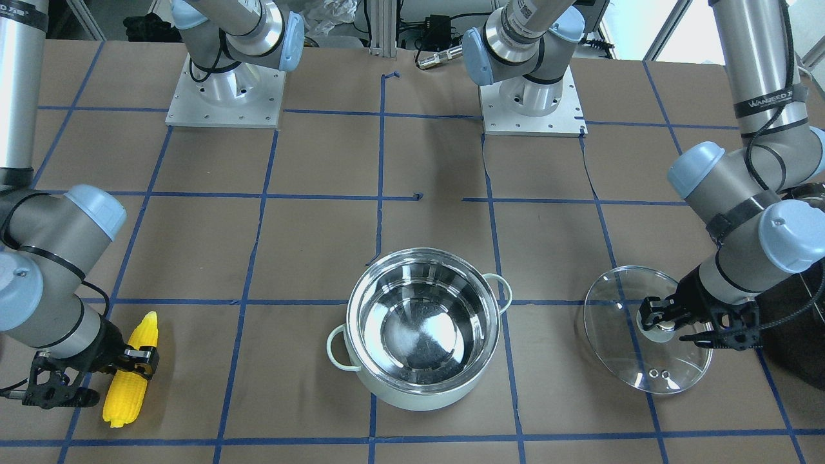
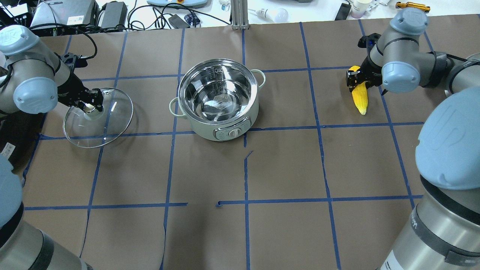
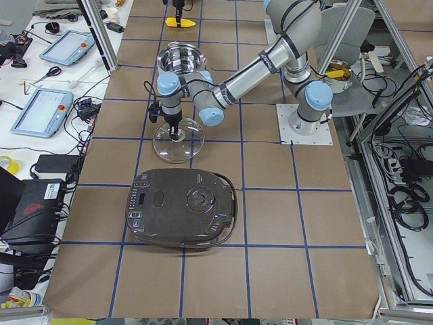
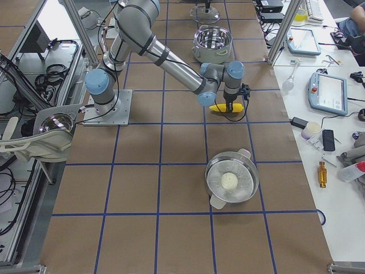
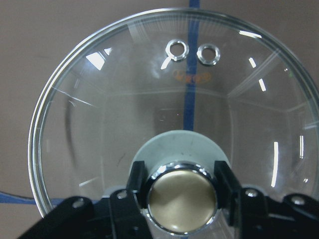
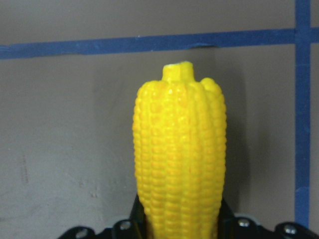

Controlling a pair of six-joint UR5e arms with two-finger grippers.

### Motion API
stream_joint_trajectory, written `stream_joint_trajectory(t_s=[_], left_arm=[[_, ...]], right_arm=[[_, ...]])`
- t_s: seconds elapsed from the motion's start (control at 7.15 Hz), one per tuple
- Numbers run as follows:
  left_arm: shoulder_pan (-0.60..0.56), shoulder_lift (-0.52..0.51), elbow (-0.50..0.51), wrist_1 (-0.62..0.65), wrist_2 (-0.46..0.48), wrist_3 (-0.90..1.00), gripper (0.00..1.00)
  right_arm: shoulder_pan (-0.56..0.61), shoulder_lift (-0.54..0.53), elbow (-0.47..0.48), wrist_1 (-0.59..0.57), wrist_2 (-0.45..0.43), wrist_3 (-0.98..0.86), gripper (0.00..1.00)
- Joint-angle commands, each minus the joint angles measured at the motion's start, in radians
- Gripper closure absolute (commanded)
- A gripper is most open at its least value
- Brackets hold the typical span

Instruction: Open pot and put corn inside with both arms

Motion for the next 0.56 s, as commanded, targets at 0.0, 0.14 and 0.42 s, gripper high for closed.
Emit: stream_joint_trajectory(t_s=[0.0,0.14,0.42], left_arm=[[0.0,-0.007,-0.013,-0.001,0.001,0.018,0.95],[0.001,-0.007,-0.018,0.002,0.003,0.013,0.65],[0.001,-0.007,-0.01,0.002,0.011,0.01,0.27]], right_arm=[[0.008,-0.044,-0.038,0.037,-0.036,0.019,1.0],[0.024,-0.1,-0.039,0.107,-0.029,0.097,1.0],[0.201,-0.206,-0.068,0.219,-0.044,0.286,1.0]])
